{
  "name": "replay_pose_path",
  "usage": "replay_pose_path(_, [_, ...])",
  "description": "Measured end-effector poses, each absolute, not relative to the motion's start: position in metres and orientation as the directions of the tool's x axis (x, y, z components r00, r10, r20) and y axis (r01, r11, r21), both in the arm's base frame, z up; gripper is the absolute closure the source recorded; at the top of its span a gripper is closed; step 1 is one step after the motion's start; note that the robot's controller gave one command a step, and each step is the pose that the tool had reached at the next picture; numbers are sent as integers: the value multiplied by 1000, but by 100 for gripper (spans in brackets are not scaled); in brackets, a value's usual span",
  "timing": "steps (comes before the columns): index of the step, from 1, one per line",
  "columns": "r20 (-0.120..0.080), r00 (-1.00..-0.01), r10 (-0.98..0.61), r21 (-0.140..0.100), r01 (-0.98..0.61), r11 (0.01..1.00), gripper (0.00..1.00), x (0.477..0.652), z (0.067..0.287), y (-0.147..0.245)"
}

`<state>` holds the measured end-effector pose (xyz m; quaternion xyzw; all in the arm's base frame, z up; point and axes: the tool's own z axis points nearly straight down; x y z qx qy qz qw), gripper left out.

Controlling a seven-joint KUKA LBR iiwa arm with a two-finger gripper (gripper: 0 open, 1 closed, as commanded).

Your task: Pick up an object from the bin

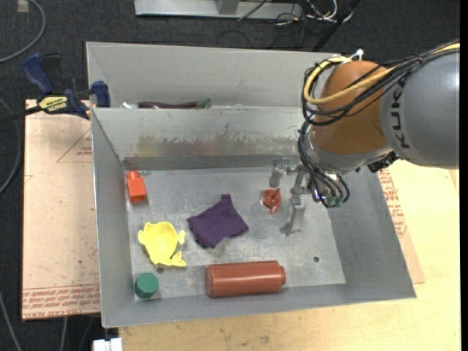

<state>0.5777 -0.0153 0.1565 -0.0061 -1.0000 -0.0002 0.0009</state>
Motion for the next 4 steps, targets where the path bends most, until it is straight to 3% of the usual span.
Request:
replay_pose_path(1, [-4,-999,-44,2,-44,999,0,600,149,-8])
replay_pose_path(2, [-1,-999,-54,1,-54,999,100,628,94,-16])
replay_pose_path(3, [-1,-998,-55,1,-55,998,0,628,94,-16])
replay_pose_path(4, [-1,-998,-55,1,-55,998,100,628,94,-16])
